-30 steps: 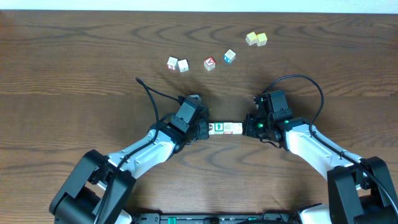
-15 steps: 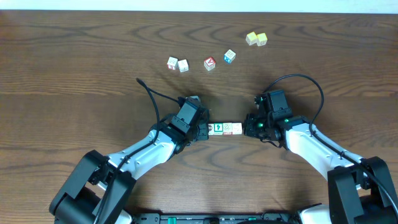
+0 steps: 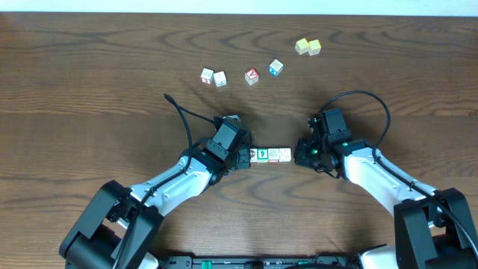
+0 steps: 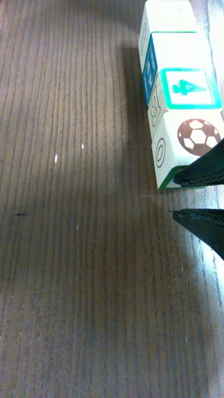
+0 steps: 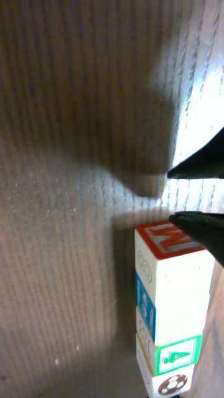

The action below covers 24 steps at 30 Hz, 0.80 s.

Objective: Lift 4 blocks
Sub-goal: 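Open both grippers and pull them outward from the row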

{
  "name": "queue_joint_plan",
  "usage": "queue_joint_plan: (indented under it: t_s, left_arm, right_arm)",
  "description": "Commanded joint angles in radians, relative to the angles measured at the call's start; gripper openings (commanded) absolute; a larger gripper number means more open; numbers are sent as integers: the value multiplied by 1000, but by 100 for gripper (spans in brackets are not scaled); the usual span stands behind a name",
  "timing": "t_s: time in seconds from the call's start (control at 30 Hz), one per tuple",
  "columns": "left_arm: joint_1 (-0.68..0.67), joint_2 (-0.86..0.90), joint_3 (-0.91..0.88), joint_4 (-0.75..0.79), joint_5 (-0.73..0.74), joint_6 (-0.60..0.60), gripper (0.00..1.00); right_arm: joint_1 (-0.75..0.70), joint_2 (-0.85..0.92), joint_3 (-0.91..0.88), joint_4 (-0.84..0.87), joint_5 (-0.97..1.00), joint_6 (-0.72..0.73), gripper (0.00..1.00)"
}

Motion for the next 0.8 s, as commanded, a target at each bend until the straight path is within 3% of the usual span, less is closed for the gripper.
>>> queue_joint_plan:
  t_s: [0.0, 0.17, 0.23, 0.5, 0.6, 0.77]
  left_arm:
    - [-5, -44, 8, -26, -45, 3, 15]
    - [-4, -89, 8, -84, -100, 2, 16]
    - [-4, -116, 8, -108, -112, 2, 17]
    - [36, -301, 8, -246, -125, 2, 43]
    - [69, -400, 8, -322, -125, 2, 59]
    - [119, -578, 8, -452, -125, 2, 67]
  right_arm:
    - [-3, -2, 39, -30, 37, 3, 18]
    - [-3, -2, 81, -110, 87, 2, 27]
    - [-3, -2, 100, -140, 88, -1, 41]
    - [-3, -45, 205, -337, 114, -12, 99]
    - [-2, -101, 229, -412, 114, -12, 99]
    - [4, -268, 232, -536, 114, -27, 99]
